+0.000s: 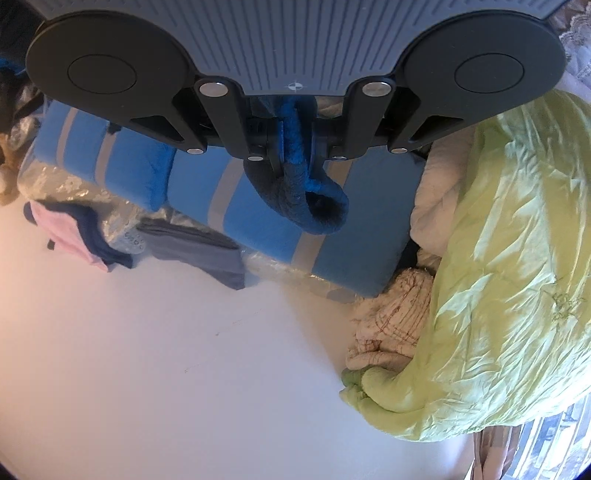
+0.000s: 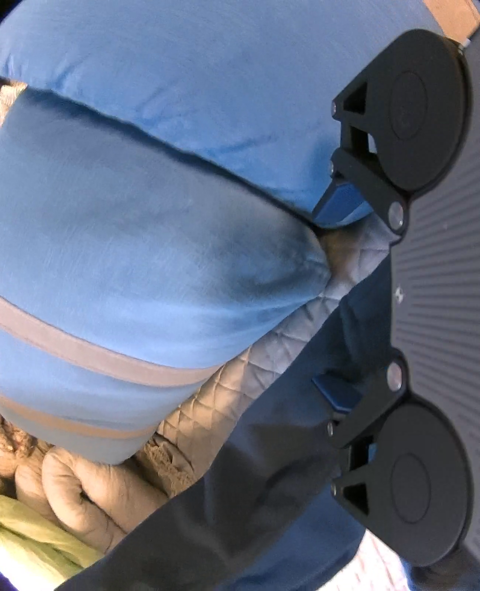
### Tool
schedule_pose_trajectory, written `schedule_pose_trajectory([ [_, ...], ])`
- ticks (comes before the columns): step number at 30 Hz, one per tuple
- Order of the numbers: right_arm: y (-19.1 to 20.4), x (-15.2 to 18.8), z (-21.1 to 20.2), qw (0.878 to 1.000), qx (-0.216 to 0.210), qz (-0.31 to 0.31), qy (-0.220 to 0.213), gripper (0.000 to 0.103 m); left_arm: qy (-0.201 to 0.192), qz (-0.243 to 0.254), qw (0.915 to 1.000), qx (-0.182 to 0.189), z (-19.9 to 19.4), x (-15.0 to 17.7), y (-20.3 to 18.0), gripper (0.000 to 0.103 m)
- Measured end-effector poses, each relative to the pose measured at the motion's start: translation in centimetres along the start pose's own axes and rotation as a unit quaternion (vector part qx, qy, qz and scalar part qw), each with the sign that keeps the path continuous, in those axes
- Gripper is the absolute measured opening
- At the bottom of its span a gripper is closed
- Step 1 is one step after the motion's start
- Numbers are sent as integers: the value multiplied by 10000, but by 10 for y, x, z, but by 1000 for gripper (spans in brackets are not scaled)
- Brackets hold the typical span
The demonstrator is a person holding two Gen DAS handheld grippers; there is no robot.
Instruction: Fold clothes
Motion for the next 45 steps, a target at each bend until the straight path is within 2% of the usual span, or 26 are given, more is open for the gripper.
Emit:
schedule_pose_trajectory([
  [4, -5, 2, -1, 9997, 15, -244, 70, 92, -3, -32, 10000, 5, -3, 3, 4, 8],
  [10, 16, 12, 21, 9926, 402, -1132, 193, 81, 3, -42, 10000, -15, -5, 8, 9, 8],
  [13, 18, 13, 31, 9922, 328, -1176, 253, 74, 35, -60, 10000, -43, -5, 11, 12, 8],
  [14, 19, 13, 34, 9920, 303, -1191, 273, 68, 43, -70, 9999, -60, -5, 12, 14, 8],
  [15, 20, 14, 38, 9919, 278, -1206, 293, 45, 51, -71, 9999, -83, -5, 12, 15, 8],
  [16, 20, 15, 40, 9925, 215, -1148, 361, 30, 56, -70, 9999, -115, -5, 13, 16, 8],
  [17, 20, 15, 43, 9930, 152, -1090, 429, 8, 63, -79, 9998, -145, -5, 13, 18, 8],
  [19, 19, 17, 40, 9944, 386, -953, 238, 8, 73, -79, 9997, -215, -5, 13, 20, 8],
  [22, -1, 13, 27, 9966, 746, -241, -261, 7, 90, 69, 9991, -416, -4, 15, 22, 8],
  [24, -10, 14, 20, 9924, 1114, 55, -518, 6, 131, 345, 9968, -704, -1, 18, 21, 8],
  [27, -10, 19, 14, 9833, 1616, 70, -828, 5, 215, 831, 9896, -1151, 9, 25, 21, 8],
  [29, 6, 21, 19, 9760, 1962, -329, -886, 5, 261, 953, 9872, -1255, 17, 30, 21, 8],
  [31, 19, 21, 23, 9706, 2177, -535, -877, 12, 277, 1042, 9860, -1275, 23, 33, 20, 8],
  [32, 22, 19, 23, 9700, 2215, -515, -854, 26, 298, 1052, 9858, -1274, 25, 34, 19, 8],
  [35, 17, 8, -5, 9701, 2095, 88, -1225, 46, 282, 1072, 9862, -1233, 30, 34, 16, 8],
  [36, 20, 6, -14, 9731, 1955, 131, -1215, 46, 263, 1085, 9862, -1221, 31, 34, 15, 8],
  [38, 33, 6, -30, 9822, 1523, 87, -1094, 46, 214, 1115, 9861, -1212, 31, 31, 11, 8],
  [40, 51, 19, -35, 9943, 788, -188, -694, 43, 183, 1141, 9860, -1206, 30, 28, 7, 8],
  [41, 59, 26, -37, 9974, 417, -325, -491, 29, 167, 1171, 9856, -1205, 30, 26, 4, 8],
  [42, 68, 34, -35, 9990, 47, -322, -296, 24, 136, 1181, 9858, -1188, 29, 23, 1, 8],
  [44, 89, 48, -29, 9978, -559, -353, 28, 28, 39, 1150, 9871, -1112, 27, 18, -5, 8],
  [45, 100, 53, -22, 9976, -578, -372, 66, 29, -11, 1123, 9882, -1043, 26, 14, -9, 8],
])
Point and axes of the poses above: each gripper's, at about its wrist camera, not at the fingertips, and z roughly the way its jaws point, y to its left, x to its underside, the point moved 2 cm from there along z, roughly the way its jaws point, and after that the axes turned 14 degrees about x, right-handed, at the moved point
